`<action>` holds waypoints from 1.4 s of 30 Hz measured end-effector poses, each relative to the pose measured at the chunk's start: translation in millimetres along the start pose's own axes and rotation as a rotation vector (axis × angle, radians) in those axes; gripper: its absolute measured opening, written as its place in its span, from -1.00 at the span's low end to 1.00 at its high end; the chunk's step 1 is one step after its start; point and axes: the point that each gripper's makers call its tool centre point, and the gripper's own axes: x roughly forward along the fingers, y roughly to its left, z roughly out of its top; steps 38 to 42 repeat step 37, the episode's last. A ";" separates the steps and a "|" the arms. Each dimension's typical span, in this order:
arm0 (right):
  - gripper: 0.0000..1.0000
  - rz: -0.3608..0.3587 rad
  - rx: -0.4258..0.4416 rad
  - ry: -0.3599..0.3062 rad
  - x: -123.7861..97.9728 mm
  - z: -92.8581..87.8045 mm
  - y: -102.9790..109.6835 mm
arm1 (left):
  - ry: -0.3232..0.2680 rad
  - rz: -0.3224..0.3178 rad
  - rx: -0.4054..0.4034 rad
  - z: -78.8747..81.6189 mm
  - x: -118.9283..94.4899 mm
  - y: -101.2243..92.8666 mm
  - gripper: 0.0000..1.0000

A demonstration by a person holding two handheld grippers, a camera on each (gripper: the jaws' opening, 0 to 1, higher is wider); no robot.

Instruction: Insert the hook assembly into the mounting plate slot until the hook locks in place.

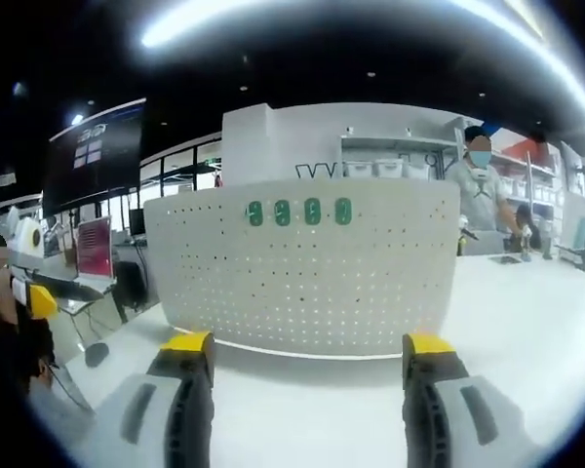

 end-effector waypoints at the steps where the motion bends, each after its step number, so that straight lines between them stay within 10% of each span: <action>1: 0.51 0.004 0.000 0.010 -1.3 -3.0 2.4 | 0.001 0.001 -0.001 -0.5 -0.7 0.3 1.00; 42: 0.86 0.081 0.018 0.109 -29.0 -45.8 40.0 | 0.024 0.025 -0.017 -19.5 -11.1 -1.6 1.00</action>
